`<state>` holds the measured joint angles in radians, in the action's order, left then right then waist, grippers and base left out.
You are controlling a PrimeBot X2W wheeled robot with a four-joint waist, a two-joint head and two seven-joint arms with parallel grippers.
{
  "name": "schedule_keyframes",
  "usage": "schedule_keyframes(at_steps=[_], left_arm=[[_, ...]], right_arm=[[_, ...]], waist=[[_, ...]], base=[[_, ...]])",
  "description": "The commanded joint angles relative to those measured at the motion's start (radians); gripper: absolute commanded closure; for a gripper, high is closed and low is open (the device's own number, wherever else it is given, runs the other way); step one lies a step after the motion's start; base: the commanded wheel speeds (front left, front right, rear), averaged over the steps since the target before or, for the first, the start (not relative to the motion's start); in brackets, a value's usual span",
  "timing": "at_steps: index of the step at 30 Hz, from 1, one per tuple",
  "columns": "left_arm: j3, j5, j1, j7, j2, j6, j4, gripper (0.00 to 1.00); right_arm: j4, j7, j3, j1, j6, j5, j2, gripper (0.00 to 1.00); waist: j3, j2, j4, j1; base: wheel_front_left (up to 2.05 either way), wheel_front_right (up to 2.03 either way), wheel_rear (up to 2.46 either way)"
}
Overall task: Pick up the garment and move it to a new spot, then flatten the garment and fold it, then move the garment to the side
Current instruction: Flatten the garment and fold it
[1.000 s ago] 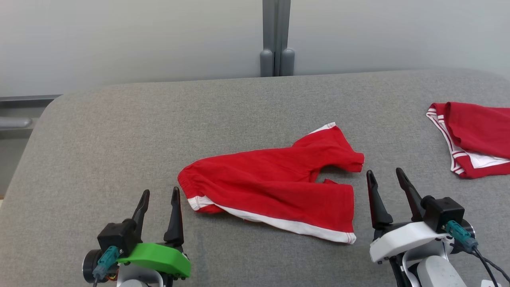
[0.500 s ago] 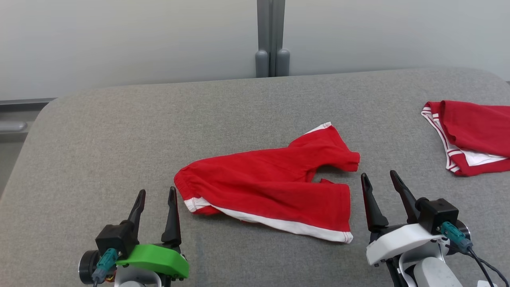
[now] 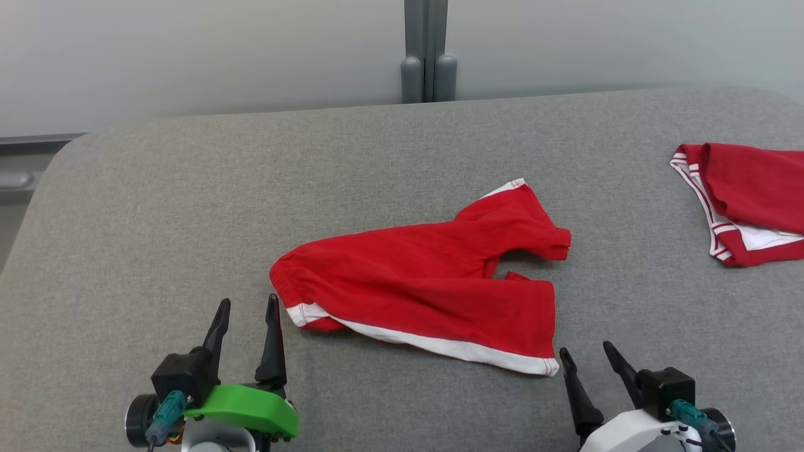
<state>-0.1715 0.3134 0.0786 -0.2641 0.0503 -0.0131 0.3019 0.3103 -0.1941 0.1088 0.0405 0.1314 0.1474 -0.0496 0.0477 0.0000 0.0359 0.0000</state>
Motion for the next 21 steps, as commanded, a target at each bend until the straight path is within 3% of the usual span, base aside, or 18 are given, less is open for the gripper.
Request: schedule_keyframes(at_steps=[1,8,16,18,19,21], left_arm=[[0.0,0.005,0.007,0.0,0.001,0.004,-0.001,0.0],[-0.002,0.005,0.026,0.0,0.001,0.004,-0.003,0.0],[-0.001,0.002,0.04,0.0,0.001,0.005,0.001,0.0],[0.003,0.003,0.042,0.0,0.001,0.006,0.003,0.0],[0.006,0.004,0.042,0.0,0.001,0.006,0.005,0.0],[0.008,0.006,0.042,0.0,0.001,0.0,0.019,0.0]], right_arm=[[-0.002,0.008,0.008,0.012,-0.002,-0.001,-0.002,0.0],[0.025,0.032,0.049,-0.012,-0.002,0.017,-0.002,0.0],[0.145,0.021,0.073,-0.083,-0.002,0.015,-0.002,0.03],[0.165,0.012,0.077,-0.093,-0.002,0.021,-0.002,0.28],[0.175,0.009,0.079,-0.097,-0.002,0.025,-0.003,0.51],[0.19,0.002,0.083,-0.106,-0.002,0.026,-0.002,0.63]], waist=[[0.015,0.0,0.002,0.0],[0.043,0.0,0.009,0.0],[0.069,0.0,0.027,0.0],[0.073,0.0,0.03,0.0],[0.075,0.0,0.03,0.0],[0.08,0.0,0.029,0.0]], base=[[0.0,0.0,0.0],[0.0,0.0,0.0],[0.0,0.0,0.0],[0.0,0.0,0.0],[0.0,0.0,0.0],[0.0,0.0,0.0]])
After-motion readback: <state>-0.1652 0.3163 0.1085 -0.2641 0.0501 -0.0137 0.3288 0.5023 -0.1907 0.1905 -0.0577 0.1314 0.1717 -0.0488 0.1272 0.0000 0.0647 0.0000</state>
